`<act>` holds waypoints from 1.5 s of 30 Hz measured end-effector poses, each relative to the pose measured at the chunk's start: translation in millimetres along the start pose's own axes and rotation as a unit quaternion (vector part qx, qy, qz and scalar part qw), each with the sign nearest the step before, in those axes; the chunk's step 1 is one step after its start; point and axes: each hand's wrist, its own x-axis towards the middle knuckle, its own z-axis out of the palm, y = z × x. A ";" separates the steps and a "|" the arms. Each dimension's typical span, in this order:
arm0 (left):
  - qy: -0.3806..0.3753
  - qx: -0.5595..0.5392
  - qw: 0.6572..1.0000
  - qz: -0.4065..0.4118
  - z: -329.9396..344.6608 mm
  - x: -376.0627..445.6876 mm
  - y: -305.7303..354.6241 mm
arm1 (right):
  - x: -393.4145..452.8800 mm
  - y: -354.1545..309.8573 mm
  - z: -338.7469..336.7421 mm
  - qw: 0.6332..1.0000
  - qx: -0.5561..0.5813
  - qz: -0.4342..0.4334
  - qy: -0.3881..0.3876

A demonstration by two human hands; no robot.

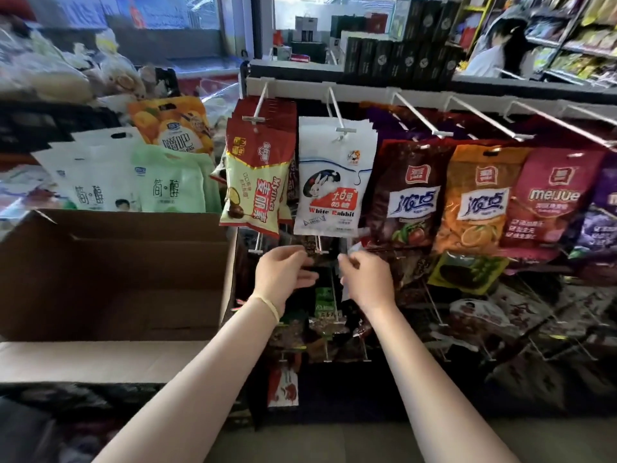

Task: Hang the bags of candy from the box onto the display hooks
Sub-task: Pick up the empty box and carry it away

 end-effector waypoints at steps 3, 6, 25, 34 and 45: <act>0.061 0.258 0.950 0.167 -39.8 -21.8 -9.1 | -30.8 -7.7 25.4 0.993 0.013 0.005 -0.118; 0.110 0.462 0.847 0.238 -104.2 -20.4 -3.2 | -66.0 -29.3 61.4 0.989 0.018 -0.014 -0.149; -0.143 0.692 0.702 0.093 -392.0 12.1 -93.7 | -140.5 -171.4 281.0 0.869 -0.313 -0.043 -0.380; -0.117 0.687 0.705 0.136 -392.2 18.8 -107.4 | -142.7 -169.4 309.8 0.881 -0.324 -0.056 -0.341; -0.176 0.693 0.657 0.240 -369.5 -41.0 -56.6 | -182.5 -179.2 233.5 0.894 -0.232 -0.030 -0.381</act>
